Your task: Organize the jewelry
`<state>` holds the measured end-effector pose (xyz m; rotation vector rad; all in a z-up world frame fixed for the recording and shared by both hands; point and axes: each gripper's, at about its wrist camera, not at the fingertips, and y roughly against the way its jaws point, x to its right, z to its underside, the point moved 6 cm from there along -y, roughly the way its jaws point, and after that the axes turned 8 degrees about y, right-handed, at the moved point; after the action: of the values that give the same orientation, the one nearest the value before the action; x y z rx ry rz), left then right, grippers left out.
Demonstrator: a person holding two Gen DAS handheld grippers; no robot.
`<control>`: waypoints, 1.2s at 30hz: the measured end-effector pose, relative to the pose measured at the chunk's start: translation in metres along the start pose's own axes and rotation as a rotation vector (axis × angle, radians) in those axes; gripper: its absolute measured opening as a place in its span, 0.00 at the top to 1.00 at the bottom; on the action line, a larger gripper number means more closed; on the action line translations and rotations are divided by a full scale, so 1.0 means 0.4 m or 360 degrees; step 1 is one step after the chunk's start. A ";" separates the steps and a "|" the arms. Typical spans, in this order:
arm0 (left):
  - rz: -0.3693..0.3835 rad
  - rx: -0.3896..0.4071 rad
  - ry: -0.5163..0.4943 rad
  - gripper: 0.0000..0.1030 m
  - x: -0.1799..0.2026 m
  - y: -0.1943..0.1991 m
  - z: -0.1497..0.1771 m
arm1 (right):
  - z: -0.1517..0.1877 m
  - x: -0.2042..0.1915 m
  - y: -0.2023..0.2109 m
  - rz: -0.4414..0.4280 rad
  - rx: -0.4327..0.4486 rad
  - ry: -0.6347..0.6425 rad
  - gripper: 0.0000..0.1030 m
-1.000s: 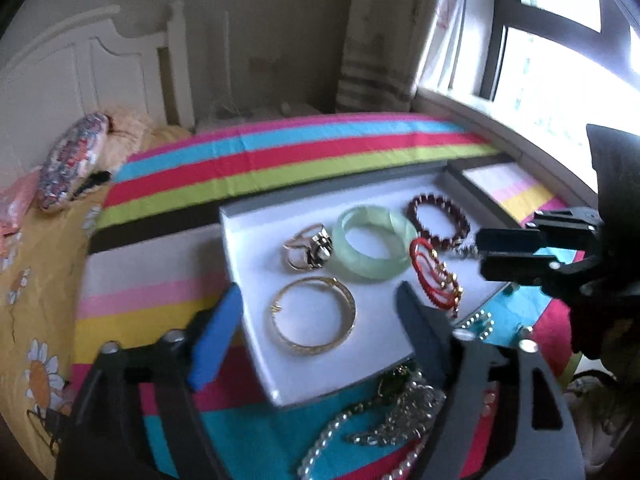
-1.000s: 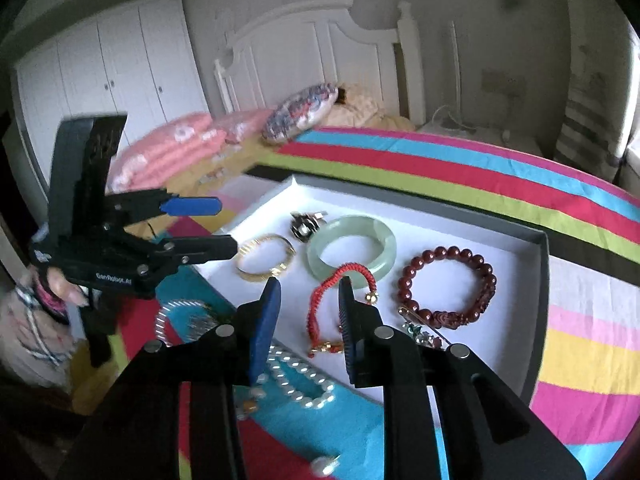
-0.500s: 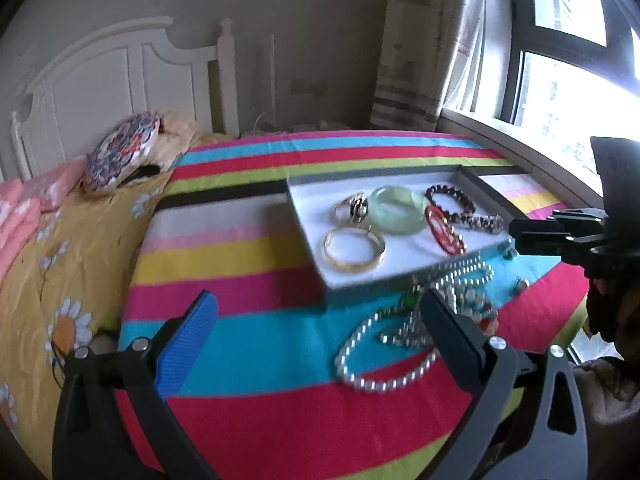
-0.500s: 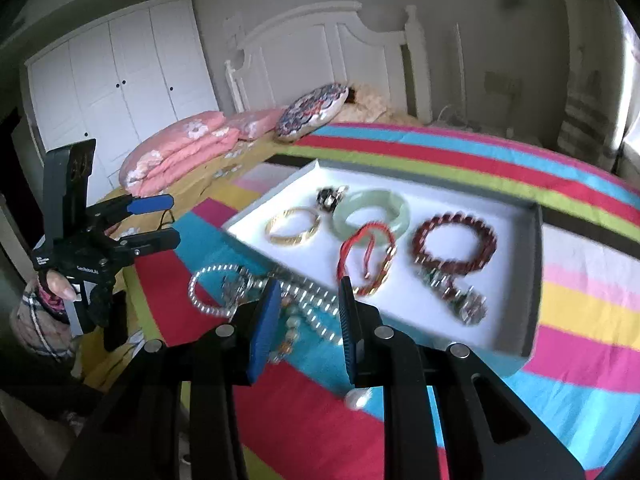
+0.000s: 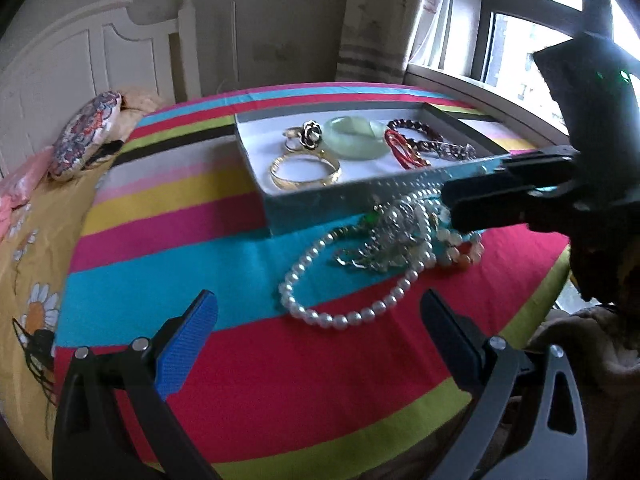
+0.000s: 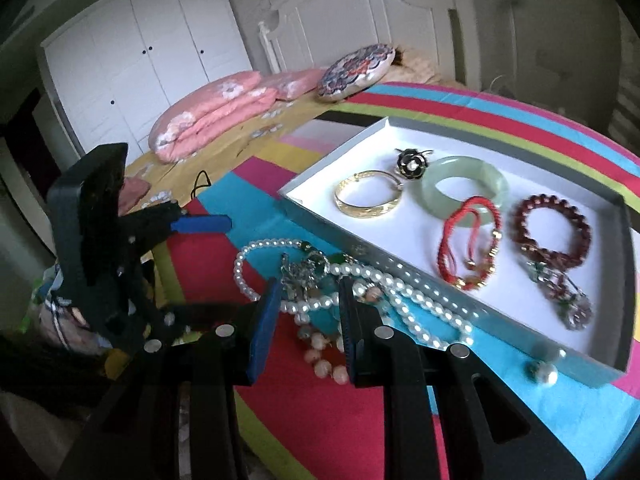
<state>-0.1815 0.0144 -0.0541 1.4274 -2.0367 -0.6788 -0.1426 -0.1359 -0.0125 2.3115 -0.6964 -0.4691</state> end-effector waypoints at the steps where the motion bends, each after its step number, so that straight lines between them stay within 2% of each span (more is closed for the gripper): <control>1: 0.0000 -0.0003 0.0003 0.03 -0.001 -0.002 0.005 | -0.005 0.002 -0.010 0.0004 -0.0013 -0.0006 0.84; 9: 0.0023 0.0011 0.0037 0.03 -0.015 0.002 0.009 | -0.027 0.020 -0.051 -0.0054 -0.0061 -0.0093 0.84; 14: 0.0056 0.0013 0.0050 0.03 -0.012 0.004 0.006 | -0.027 0.001 -0.076 -0.0083 -0.0132 -0.0046 0.84; 20: 0.0060 0.0015 0.0038 0.03 -0.001 0.000 0.005 | -0.030 -0.009 -0.083 -0.0086 -0.0139 -0.0005 0.86; 22: 0.0055 0.0015 0.0034 0.03 0.001 -0.002 0.005 | -0.036 -0.022 -0.073 -0.0084 -0.0091 0.0039 0.89; 27: 0.0052 0.0016 0.0031 0.03 0.003 -0.001 0.006 | -0.049 -0.026 -0.026 -0.0078 0.0041 0.0056 0.91; 30: 0.0066 0.0017 0.0028 0.03 0.012 -0.001 0.006 | -0.060 -0.007 0.019 -0.0055 0.0136 0.0003 0.91; 35: 0.0097 0.0089 -0.0040 0.04 0.054 0.015 -0.013 | -0.074 0.036 0.107 -0.0014 0.0264 -0.0084 0.91; 36: 0.0106 0.0090 -0.0063 0.09 0.064 0.014 -0.016 | -0.073 0.042 0.119 -0.0010 0.0277 -0.0092 0.91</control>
<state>-0.1878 -0.0086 -0.0418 1.3807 -2.1396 -0.6307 -0.1316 -0.1615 0.0386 2.4714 -0.7852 -0.4972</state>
